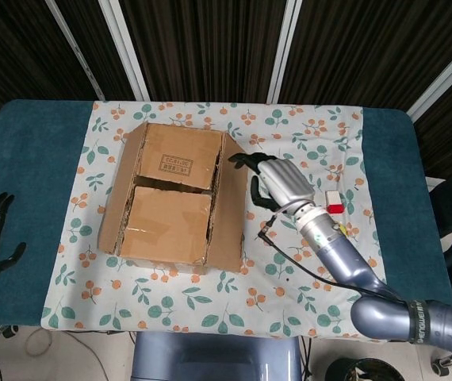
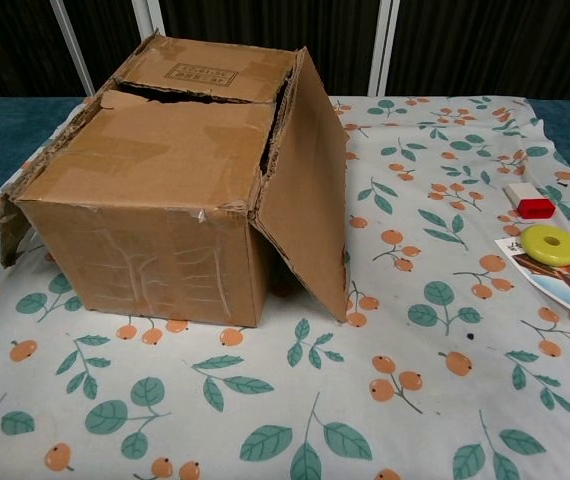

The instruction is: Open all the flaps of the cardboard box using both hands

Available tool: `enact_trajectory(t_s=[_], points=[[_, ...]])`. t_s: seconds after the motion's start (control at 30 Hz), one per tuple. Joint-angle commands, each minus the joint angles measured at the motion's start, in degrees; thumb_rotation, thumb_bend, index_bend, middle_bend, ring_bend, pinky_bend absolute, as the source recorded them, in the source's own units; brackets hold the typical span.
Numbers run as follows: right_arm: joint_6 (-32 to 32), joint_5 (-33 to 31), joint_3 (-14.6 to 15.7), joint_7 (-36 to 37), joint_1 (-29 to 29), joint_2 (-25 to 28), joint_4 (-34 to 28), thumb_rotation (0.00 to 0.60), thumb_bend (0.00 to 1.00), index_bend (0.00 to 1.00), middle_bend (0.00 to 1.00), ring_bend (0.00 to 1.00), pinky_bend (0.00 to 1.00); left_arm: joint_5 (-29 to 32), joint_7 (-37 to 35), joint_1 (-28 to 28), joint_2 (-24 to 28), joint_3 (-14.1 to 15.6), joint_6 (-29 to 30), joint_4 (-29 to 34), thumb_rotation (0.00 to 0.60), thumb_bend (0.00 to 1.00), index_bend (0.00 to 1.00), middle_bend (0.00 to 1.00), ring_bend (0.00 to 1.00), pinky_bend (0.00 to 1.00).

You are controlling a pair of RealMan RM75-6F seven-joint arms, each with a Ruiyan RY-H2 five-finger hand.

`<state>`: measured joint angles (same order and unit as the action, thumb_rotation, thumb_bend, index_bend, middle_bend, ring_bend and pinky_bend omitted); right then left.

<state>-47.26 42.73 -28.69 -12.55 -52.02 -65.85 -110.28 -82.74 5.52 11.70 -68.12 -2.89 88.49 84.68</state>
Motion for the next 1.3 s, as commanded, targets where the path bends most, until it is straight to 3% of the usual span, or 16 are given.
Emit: enact_trajectory(t_s=[0.03,0.4,0.8,1.3], points=[[1.56,-4.3,0.54,-2.2,-4.88,-3.45,3.2,0.6,0.95,0.23,0.31,0.23,0.28,0.0,-0.24,-0.05,-0.03,-0.1,-0.29,-0.13,0.6,0.24,0.03,0.06,0.01,0.03],[2.17,-12.02,3.66,-3.9,-13.11,-10.25,9.55,0.6,0.97,0.23,0.33,0.26,0.28,0.46,-1.56,-0.25,-0.04,-0.81,-1.69,-0.57,0.6,0.24,0.03,0.06,0.01,0.03],[3.23,-15.21,6.74,-3.97,-16.56,-13.87,14.27,0.6,0.97,0.23,0.33,0.27,0.28,0.82,-2.73,-0.36,0.22,-1.34,-2.95,-0.6,0.6,0.24,0.04,0.06,0.0,0.03],[3.66,-16.59,7.25,-3.02,-19.68,-16.92,18.3,0.6,0.97,0.23,0.31,0.27,0.28,0.84,-4.17,-0.54,0.65,-1.76,-4.03,-0.24,0.6,0.24,0.04,0.06,0.0,0.03]])
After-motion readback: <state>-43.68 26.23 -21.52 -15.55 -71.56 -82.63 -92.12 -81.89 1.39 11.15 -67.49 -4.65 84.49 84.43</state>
